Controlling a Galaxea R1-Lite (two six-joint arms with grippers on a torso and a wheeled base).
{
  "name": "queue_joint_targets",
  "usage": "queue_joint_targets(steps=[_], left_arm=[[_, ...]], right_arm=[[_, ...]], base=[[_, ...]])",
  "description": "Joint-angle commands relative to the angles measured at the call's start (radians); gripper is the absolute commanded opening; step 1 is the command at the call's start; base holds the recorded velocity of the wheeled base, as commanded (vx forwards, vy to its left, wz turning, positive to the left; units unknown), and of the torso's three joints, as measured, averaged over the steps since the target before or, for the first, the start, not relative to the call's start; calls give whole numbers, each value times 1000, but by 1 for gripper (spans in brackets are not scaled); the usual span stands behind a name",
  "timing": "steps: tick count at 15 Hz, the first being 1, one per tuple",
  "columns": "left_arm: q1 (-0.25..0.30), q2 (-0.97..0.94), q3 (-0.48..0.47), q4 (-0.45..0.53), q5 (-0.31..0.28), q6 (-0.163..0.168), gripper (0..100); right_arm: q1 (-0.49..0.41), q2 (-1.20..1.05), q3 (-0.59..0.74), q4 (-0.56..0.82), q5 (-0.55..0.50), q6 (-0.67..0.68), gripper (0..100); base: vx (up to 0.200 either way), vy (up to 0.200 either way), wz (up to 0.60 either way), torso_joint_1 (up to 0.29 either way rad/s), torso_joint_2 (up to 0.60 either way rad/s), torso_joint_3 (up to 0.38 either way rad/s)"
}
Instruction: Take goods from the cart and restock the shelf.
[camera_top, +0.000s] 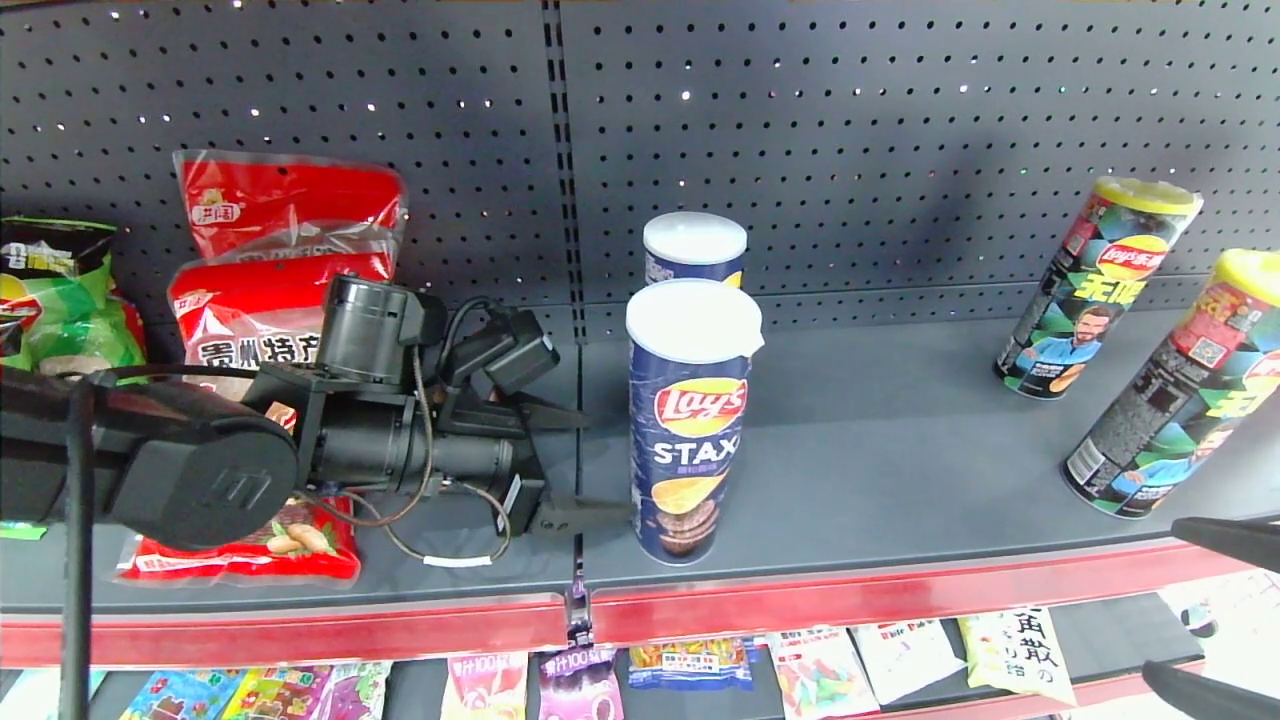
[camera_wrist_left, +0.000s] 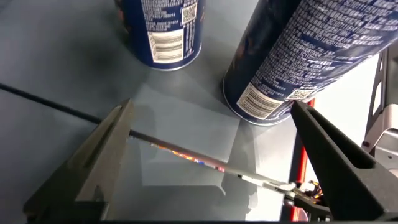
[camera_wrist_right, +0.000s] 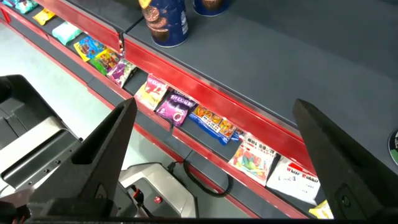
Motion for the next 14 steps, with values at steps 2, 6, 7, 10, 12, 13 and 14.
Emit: queue_joint_targets(steps=[2,6,7,10,12,13,14], left_arm=[[-3,11,-6,-1,0,0,100],[-11,12,-9,-1,3,-2,100],[-11,14,-9,-1,8,-2,100],[-18,20,-23,-1,14,-3,100],[-18,20,-23,-1,14,-3,100],[-18,20,-23,-1,14,-3,100],[-18,20,-23,-1,15,-3,100]], right_arm=[[0,3,-1,0,1,0,100],[-1,3,0,0,1,0,100],[-1,3,0,0,1,0,100],[-1,3,-1,0,1,0,100],[-1,3,-1,0,1,0,100],[-1,3,-1,0,1,0,100],[-1,3,0,0,1,0,100]], base=[[0,0,0,0,0,0],[0,0,0,0,0,0],[0,0,0,0,0,0],[0,0,0,0,0,0],[0,0,0,0,0,0],[0,0,0,0,0,0],[0,0,0,0,0,0]])
